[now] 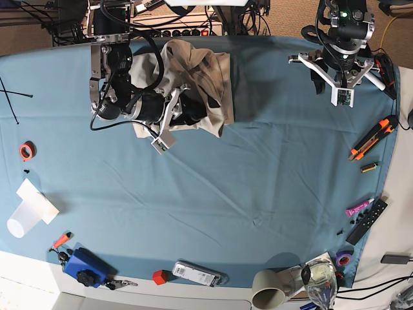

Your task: Fold the T-shirt properly

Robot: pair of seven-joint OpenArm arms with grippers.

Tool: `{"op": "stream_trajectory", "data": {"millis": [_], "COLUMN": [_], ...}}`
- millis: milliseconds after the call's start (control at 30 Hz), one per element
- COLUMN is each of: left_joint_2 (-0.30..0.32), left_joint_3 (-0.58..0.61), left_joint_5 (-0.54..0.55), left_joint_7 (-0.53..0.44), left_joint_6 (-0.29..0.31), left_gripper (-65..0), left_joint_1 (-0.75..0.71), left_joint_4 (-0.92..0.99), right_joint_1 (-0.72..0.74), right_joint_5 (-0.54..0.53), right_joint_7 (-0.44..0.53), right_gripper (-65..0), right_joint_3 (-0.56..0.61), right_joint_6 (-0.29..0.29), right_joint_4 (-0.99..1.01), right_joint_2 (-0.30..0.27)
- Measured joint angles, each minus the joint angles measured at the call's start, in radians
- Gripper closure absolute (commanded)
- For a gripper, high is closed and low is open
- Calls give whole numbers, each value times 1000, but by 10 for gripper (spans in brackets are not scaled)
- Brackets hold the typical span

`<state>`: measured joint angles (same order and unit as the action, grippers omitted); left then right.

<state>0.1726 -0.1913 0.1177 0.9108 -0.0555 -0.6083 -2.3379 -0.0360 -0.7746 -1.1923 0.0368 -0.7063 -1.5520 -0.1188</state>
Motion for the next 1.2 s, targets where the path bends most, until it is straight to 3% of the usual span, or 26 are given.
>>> {"op": "stream_trajectory", "data": {"millis": [100,233,267,400,633,800,967,1200], "left_joint_2": [0,3,2,3,5,5,5,6], "left_joint_3": [0,0,0,0,0,0,0,0], "left_joint_5": [0,-1,-18,-74,-144,-143,-144,-144], "left_joint_7": [0,1,0,43,135,161,174,153], "left_joint_6": [0,0,0,0,-2,-3,-3,-26], "left_gripper": [-189,-189,-189,-177,-3,0,0,0], "left_joint_1": [0,-1,0,-3,-72,-100,-178,-312], "left_joint_4": [0,0,0,0,0,0,0,0], "right_joint_1": [0,-16,-24,-31,-258,-427,-549,-704], "right_joint_5": [-11,-119,-142,-143,-215,-233,-256,-123], "right_joint_7": [-20,-226,-240,-195,-233,-235,-206,-214], "right_gripper": [-155,-155,-155,-155,-154,0,0,0], "right_joint_3": [0,-34,-50,-136,-308,-442,-544,-634], "right_joint_6": [4,8,6,9,10,11,9,9], "right_joint_4": [-10,-147,-201,-364,-480,-652,-740,-737], "right_joint_2": [-2,-12,-13,-11,-11,-11,-11,-11]}}
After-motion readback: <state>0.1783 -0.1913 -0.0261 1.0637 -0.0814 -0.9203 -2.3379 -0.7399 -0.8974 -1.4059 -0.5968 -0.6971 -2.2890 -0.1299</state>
